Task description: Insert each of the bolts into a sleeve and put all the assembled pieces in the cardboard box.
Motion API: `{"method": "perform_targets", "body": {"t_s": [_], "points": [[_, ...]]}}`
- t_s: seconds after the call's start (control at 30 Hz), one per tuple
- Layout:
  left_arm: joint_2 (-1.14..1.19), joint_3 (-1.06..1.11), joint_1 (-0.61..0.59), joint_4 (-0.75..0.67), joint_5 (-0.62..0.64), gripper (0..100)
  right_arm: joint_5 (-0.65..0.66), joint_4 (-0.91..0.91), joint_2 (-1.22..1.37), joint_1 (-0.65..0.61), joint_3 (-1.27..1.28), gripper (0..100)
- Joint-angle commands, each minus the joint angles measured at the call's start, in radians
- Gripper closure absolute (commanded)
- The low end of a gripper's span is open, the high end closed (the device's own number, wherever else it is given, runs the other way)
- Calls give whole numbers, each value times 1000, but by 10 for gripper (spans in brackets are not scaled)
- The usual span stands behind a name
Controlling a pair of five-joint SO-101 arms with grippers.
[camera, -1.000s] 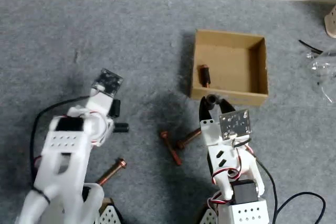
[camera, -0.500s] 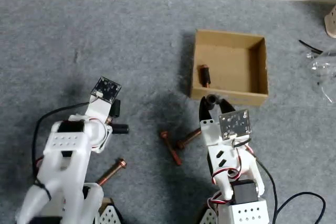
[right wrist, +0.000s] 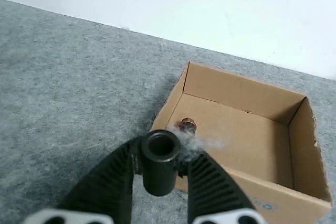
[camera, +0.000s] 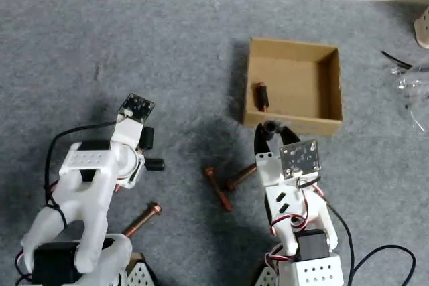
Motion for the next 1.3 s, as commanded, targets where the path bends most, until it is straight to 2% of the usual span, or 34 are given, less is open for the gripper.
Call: {"method": "perform_targets", "body": {"t_s": [0.0,0.33,0.63,0.7,0.9,1.27], "points": [[12,-56,-8,-23,21,836,12,-2,-8,13,102,994],[70,-88,18,-52,21,837,12,-2,-7,13,102,994],[291,-277,12,89,21,840,12,-2,-7,13,102,994],[291,-277,12,87,21,858,12,-2,-7,13,102,994],[292,-274,16,89,18,998,12,-2,-7,13,102,994],[243,-214,18,84,-15,995,12,-2,-8,13,102,994]]}}
